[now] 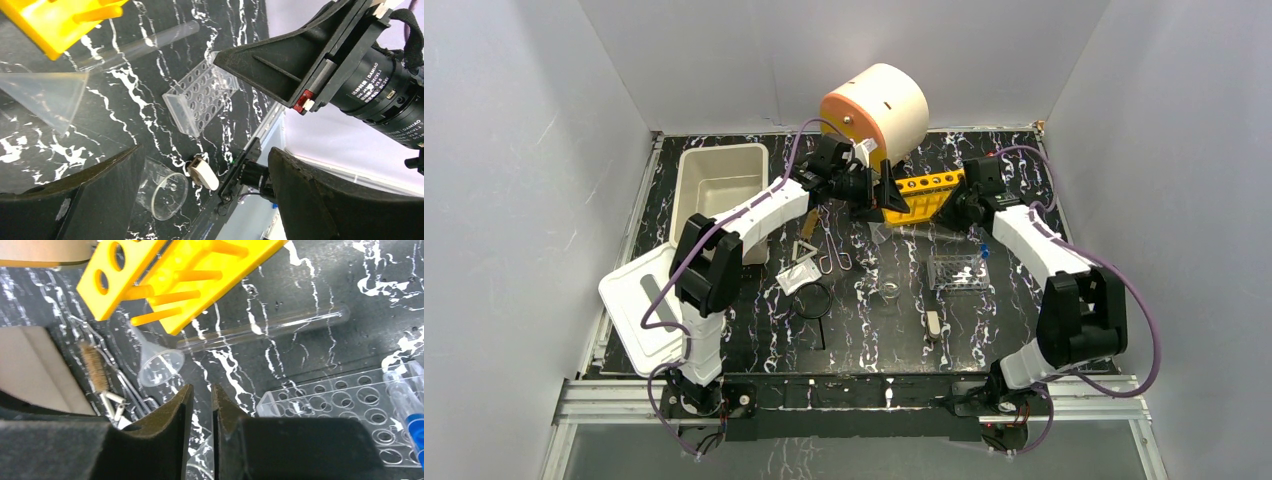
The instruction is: Organize the chemistry lab equipment
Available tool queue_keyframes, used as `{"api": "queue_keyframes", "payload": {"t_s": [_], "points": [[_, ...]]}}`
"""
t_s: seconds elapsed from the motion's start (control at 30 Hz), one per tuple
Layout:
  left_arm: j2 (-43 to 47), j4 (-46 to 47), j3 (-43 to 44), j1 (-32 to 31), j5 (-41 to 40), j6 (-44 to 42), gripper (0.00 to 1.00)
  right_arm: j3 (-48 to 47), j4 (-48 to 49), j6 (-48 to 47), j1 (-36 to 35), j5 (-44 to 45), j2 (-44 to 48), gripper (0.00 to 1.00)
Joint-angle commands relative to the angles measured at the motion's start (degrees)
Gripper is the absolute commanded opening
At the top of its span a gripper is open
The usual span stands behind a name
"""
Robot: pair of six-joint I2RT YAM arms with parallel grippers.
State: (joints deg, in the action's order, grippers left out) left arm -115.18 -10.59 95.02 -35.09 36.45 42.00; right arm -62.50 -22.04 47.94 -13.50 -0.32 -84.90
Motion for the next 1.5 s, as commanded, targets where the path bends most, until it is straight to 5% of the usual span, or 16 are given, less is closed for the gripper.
{"api": "queue_keyframes", "payload": {"t_s": [0.0,0.33,0.57,0.8,1.1,1.47], "points": [[2.6,-4.0,1.9,0.1,-3.5,-3.6,0.91,-1.3,2.6,-4.5,0.2,3.0,-3.2,0.31],[4.6,-7.7,0.9,0.1,-8.1,-6.9,0.91,-11.4,0.4,-21.8,0.1,2.5,-17.3,0.56],[6.3,-8.8,-0.3,0.1,-9.8,-8.0,0.92,-12.1,-6.1,-10.9,0.2,13.4,-19.0,0.69],[7.2,-10.2,-0.9,0.2,-11.3,-9.3,0.92,-13.7,-10.5,-4.5,0.1,18.3,-18.7,0.7],[7.9,-10.6,-1.6,0.7,-12.2,-9.7,0.92,-12.3,-18.6,16.3,-0.4,20.4,-17.5,0.74],[9.4,-11.1,-3.4,1.4,-12.6,-10.1,0.93,-19.2,-23.5,28.6,-0.9,25.2,-26.0,0.77]]}}
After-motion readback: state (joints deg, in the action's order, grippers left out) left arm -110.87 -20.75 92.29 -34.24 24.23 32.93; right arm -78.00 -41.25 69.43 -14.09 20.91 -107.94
